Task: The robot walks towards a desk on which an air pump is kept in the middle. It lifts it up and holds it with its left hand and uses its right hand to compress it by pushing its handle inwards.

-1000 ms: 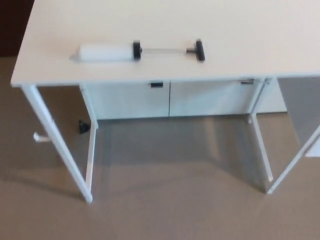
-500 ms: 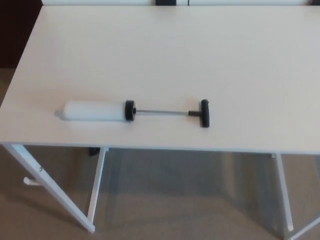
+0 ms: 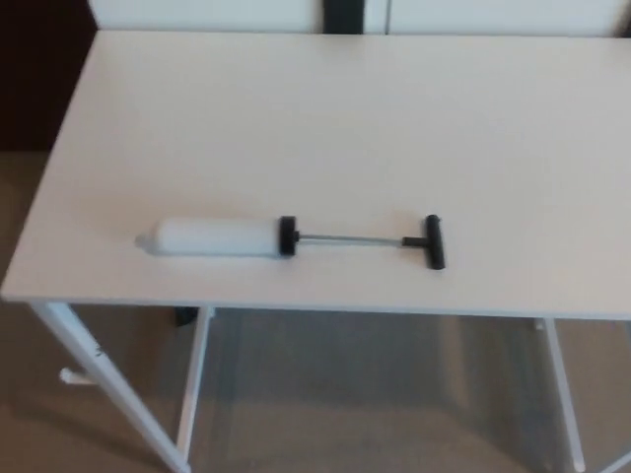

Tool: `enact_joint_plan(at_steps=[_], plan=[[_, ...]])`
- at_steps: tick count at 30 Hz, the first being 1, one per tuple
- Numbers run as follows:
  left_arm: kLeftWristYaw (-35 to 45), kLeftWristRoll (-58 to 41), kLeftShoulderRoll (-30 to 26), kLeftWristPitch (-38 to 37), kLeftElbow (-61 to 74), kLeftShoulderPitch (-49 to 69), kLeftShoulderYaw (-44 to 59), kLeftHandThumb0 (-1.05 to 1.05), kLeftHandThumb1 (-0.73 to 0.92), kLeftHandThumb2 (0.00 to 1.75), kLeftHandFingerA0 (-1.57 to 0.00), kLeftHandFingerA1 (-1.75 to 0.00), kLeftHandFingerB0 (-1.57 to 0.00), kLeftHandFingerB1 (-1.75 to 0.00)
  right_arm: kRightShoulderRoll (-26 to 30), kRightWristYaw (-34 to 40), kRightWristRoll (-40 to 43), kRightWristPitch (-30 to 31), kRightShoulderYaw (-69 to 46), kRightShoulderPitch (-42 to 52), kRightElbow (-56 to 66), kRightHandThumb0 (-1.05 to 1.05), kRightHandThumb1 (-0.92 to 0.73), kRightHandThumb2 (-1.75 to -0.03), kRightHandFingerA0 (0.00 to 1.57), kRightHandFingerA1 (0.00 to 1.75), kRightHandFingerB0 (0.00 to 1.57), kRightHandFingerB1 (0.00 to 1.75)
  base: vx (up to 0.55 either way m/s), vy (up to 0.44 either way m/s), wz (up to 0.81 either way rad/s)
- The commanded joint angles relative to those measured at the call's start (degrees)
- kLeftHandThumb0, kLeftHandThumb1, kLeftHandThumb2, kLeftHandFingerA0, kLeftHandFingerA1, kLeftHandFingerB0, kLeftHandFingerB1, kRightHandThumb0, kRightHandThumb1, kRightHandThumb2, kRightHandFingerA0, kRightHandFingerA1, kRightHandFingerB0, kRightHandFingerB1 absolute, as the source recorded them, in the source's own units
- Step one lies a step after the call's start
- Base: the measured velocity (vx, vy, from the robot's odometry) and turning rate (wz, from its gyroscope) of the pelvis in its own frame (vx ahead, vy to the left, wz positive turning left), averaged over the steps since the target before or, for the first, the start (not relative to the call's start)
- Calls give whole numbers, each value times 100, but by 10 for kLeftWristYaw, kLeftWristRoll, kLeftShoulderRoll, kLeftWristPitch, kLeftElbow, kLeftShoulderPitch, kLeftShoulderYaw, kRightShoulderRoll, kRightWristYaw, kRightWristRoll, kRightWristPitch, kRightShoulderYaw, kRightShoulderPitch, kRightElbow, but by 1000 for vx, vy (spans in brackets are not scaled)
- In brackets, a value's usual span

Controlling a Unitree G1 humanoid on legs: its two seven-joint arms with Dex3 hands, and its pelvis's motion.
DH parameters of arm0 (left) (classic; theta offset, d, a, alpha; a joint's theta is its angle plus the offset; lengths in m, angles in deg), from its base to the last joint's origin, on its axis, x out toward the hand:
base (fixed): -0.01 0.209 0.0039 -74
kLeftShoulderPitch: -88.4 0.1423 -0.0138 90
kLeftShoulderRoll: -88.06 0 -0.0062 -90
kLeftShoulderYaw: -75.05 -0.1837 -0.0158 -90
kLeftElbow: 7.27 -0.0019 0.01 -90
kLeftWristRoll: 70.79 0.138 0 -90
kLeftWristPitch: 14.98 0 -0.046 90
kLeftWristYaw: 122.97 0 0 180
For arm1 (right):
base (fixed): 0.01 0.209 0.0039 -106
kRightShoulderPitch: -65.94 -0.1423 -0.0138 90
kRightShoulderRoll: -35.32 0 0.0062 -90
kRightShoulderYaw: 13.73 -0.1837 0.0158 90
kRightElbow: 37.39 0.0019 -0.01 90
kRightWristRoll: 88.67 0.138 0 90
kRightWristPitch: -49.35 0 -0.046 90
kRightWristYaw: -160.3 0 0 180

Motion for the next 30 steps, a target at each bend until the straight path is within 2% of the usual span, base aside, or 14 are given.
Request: enact_joint_plan(at_steps=[1,16,17,23,24,25,26,30], plan=[[4,-5,-7,3,0,2,1,-59,72,63,-24,-38,-24,-34,6,0,4,1,-3,1,-3,-53,-73,-62,37,39,29,32,-59,73,14],[8,-7,-4,-3,0,4,4,-59,70,61,-25,-39,-25,-35,6,8,-3,4,3,1,-2,-52,-74,-62,39,40,31,33,-13,3,5],[12,-7,-6,-2,3,0,4,-59,71,60,-26,-39,-25,-35,6,10,-6,7,5,-2,1,-51,-56,-94,33,55,18,46,0,0,0],[4,-11,-12,-6,8,7,9,-58,69,60,-26,-39,-25,-34,-1,9,-1,6,4,1,1,-52,-56,-95,34,55,19,46,0,0,0],[13,-47,-7,-12,29,17,41,-31,49,101,-7,-53,-7,-52,-1,8,0,2,3,2,1,-55,-73,-62,37,40,30,33,0,0,0],[21,-74,-3,-16,45,24,65,-31,49,101,-7,-53,-7,-52,-1,8,0,-1,3,2,1,-55,-73,-62,37,40,30,33,0,0,0],[9,-106,-1,-28,106,51,99,-56,61,59,-20,-35,-22,-32,-1,8,-1,1,4,1,0,-54,-56,-95,34,55,18,46,0,0,0],[-15,-133,2,-22,237,104,151,-58,60,58,-20,-34,-22,-30,3,9,-4,6,6,0,2,-55,-57,-94,33,54,18,45,0,0,0]])
